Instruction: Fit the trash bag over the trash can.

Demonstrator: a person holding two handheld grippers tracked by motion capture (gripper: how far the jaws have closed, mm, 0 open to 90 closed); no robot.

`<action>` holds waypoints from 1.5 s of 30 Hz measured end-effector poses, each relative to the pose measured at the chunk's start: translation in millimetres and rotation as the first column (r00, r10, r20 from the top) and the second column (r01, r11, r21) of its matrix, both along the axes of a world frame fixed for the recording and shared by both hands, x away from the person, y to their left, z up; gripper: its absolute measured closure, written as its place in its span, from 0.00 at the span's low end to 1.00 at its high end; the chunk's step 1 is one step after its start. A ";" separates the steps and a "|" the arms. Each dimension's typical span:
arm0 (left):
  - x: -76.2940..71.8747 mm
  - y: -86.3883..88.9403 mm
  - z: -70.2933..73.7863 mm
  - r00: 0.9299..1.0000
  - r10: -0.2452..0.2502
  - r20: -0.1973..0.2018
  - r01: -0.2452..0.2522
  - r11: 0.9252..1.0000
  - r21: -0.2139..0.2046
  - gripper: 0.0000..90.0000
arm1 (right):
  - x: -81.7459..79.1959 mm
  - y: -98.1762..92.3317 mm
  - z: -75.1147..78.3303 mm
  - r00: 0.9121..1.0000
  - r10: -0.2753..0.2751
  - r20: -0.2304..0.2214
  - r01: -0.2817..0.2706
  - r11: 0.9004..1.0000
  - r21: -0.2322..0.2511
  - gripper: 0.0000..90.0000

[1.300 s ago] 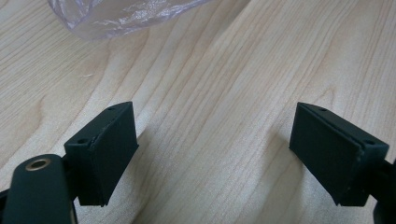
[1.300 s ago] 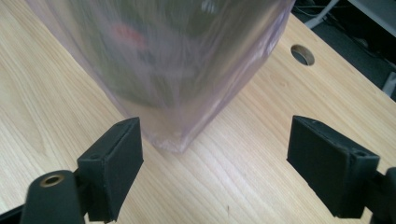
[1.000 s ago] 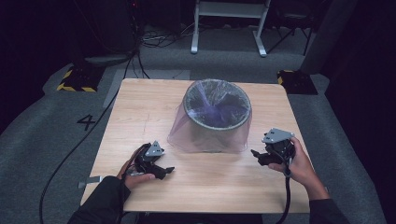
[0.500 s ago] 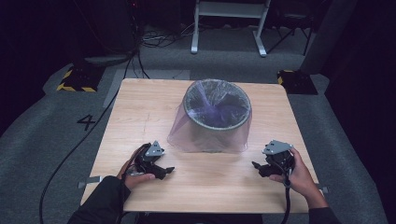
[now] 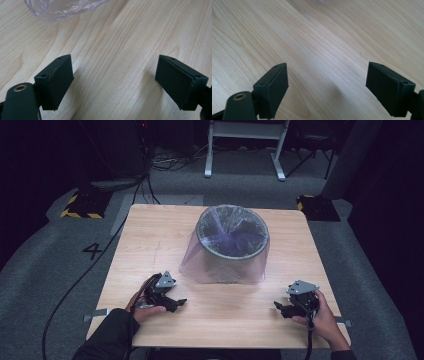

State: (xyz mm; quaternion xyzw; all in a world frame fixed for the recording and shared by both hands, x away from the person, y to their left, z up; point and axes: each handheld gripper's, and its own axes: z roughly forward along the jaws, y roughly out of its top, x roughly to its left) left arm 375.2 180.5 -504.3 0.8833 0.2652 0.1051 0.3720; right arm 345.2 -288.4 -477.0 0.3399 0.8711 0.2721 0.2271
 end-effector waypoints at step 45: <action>0.9 -0.8 0.1 1.000 -0.009 -0.003 0.009 1.000 0.005 0.15 | -23.2 -66.2 -27.3 0.981 -0.192 -0.040 0.196 0.950 0.242 0.16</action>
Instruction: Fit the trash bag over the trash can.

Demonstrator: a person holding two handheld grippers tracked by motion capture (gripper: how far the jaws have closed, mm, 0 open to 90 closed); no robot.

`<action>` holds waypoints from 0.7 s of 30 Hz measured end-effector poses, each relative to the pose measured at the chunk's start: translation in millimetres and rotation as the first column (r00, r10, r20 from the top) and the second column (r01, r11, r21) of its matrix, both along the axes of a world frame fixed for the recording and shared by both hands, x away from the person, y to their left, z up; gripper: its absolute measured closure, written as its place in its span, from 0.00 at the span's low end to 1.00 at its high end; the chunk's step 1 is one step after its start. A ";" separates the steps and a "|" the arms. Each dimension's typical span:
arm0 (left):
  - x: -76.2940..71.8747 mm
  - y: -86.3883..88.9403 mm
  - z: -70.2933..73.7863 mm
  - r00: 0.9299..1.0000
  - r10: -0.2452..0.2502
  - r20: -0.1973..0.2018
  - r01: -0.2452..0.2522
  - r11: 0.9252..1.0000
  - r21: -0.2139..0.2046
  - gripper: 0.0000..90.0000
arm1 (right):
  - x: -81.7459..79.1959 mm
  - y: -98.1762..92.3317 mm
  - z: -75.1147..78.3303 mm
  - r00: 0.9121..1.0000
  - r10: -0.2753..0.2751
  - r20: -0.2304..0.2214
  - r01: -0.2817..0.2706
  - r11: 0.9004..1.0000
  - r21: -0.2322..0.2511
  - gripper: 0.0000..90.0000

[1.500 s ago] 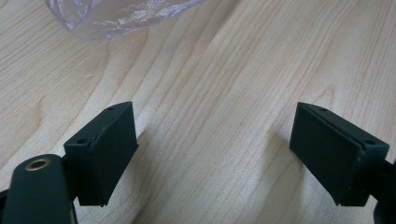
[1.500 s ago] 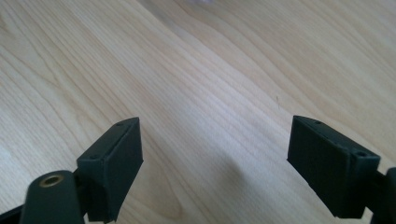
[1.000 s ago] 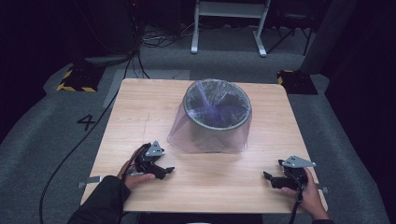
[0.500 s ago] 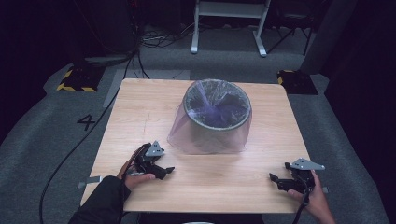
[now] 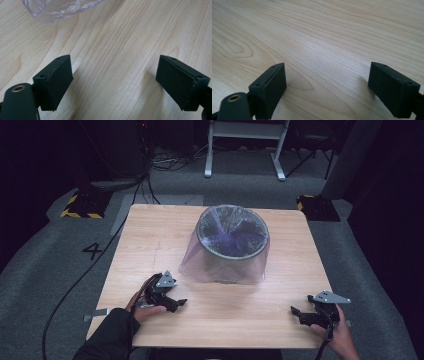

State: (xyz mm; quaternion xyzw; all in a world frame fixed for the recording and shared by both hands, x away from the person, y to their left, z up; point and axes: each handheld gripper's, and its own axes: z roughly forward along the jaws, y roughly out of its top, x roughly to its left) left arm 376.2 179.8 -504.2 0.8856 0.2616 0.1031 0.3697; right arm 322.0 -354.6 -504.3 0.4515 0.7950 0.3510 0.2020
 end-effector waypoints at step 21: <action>3.0 -2.0 -0.2 1.000 -0.015 -0.001 0.015 1.000 0.000 0.13 | 0.8 0.0 0.1 1.000 0.002 -0.001 -0.002 1.000 -0.001 0.16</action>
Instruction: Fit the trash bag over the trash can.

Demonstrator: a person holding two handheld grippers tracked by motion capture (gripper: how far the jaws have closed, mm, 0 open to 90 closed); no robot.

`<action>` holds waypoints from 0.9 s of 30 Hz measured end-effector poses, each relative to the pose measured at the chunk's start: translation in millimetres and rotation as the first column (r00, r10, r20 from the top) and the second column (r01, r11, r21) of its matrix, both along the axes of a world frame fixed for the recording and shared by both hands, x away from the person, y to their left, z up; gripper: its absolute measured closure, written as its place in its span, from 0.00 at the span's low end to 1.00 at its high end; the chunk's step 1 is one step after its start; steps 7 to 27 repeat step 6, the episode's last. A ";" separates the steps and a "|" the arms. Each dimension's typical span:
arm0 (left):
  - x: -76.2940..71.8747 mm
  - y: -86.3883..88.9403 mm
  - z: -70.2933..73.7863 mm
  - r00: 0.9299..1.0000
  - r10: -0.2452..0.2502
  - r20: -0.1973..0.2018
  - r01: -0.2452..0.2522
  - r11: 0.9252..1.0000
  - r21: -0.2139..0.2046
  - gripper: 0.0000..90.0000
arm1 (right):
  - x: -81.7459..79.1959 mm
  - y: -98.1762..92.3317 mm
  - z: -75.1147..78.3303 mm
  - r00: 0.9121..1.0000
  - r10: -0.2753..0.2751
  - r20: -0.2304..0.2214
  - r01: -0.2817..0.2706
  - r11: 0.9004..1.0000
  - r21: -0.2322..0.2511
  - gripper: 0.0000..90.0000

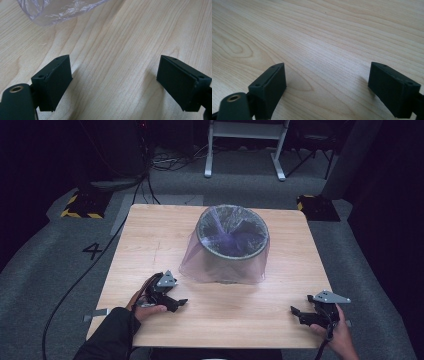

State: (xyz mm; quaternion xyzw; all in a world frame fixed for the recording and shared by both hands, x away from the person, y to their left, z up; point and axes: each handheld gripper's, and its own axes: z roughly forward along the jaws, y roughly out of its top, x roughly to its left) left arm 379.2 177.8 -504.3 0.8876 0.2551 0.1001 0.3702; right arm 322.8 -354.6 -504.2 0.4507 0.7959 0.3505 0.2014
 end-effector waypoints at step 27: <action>0.3 -0.1 0.0 1.000 -0.003 -0.001 0.003 1.000 0.000 0.13 | 0.1 0.0 0.0 1.000 0.001 0.000 -0.001 1.000 0.000 0.16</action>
